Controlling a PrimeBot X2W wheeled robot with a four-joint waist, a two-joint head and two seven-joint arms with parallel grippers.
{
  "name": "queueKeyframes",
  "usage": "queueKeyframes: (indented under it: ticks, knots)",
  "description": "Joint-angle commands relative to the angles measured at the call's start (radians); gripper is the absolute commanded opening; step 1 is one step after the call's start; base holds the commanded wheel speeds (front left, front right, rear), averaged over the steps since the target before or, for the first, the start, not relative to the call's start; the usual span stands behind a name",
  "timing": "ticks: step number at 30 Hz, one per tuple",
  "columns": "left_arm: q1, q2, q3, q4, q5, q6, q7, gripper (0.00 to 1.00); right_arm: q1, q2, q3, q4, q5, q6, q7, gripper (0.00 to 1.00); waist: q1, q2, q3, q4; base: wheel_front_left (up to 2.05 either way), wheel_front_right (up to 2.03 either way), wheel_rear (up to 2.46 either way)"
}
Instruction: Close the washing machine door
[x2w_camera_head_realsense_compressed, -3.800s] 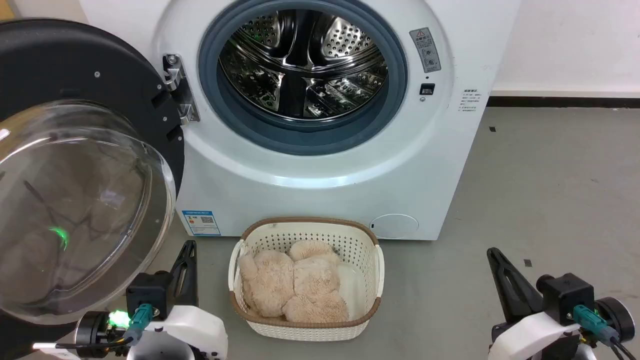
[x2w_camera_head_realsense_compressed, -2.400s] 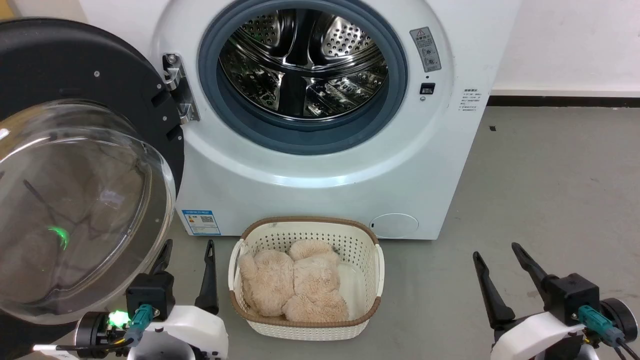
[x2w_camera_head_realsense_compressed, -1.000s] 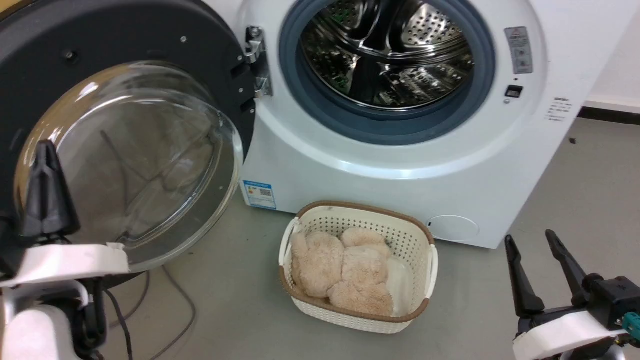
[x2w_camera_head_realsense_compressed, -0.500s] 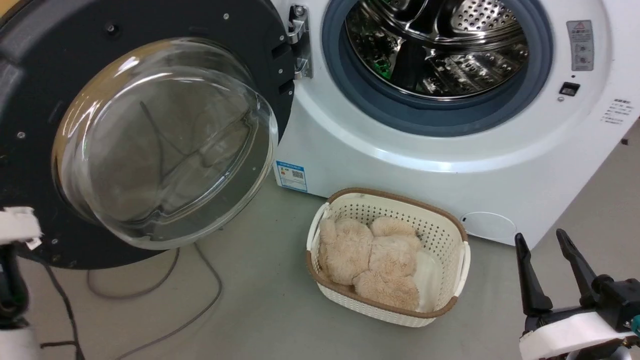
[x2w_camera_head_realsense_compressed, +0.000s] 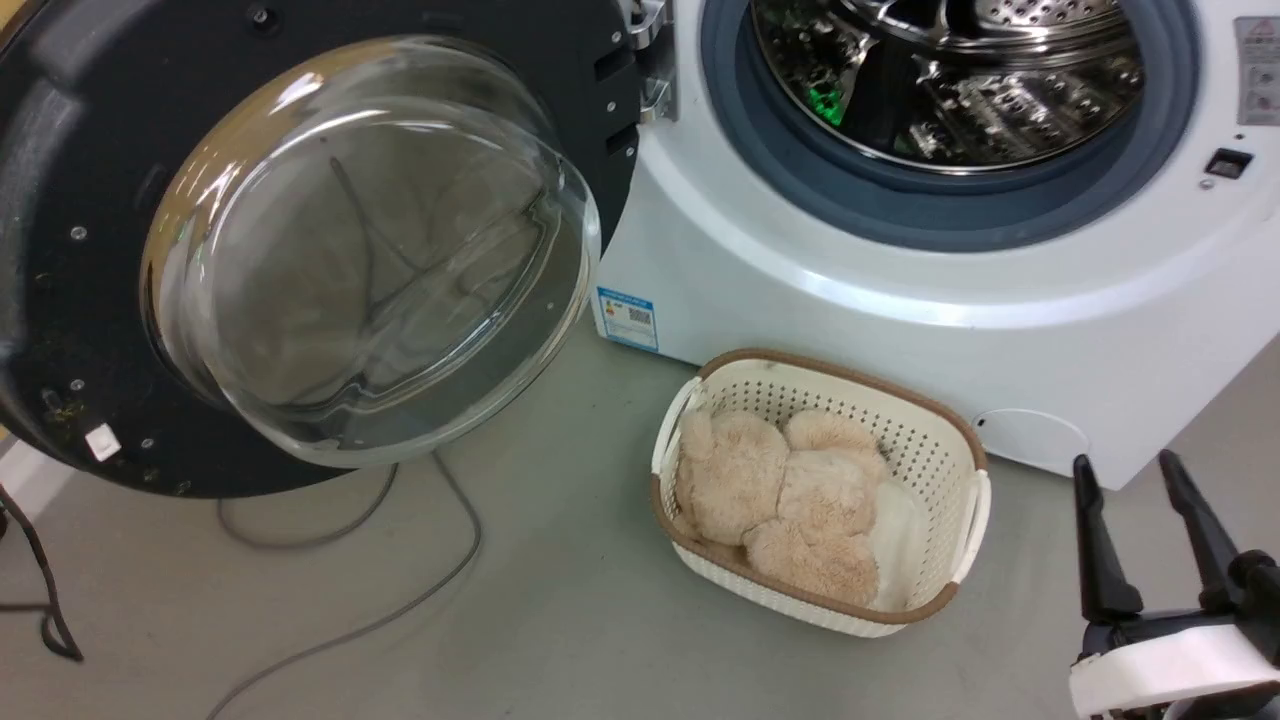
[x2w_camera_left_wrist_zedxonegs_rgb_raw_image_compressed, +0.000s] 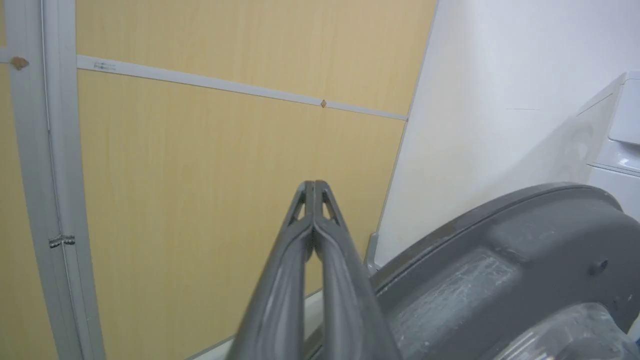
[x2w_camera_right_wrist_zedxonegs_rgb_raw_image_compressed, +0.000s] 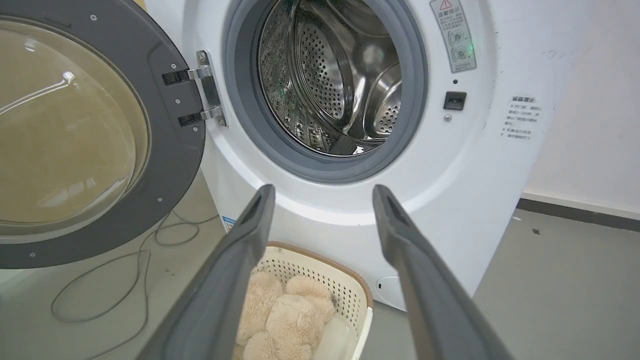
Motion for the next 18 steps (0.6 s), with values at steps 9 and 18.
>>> queueKeyframes:
  ticks: [9, 18]
  knots:
    - [-0.177, 0.091, 0.052, 0.213, -0.16, 0.008, 0.238, 0.0, -0.024, 0.003, -0.023, -0.019, -0.006, 0.001, -0.027, 1.0, -0.0001, -0.0001, 0.052, 0.019, 0.0, 0.0, 0.0]
    - [-0.237, 0.129, 0.071, 0.298, -0.254, -0.006, 0.409, 0.0, -0.039, 0.003, -0.031, -0.035, -0.022, 0.001, -0.046, 1.0, -0.0001, -0.0001, 0.096, 0.042, 0.0, 0.0, 0.0]
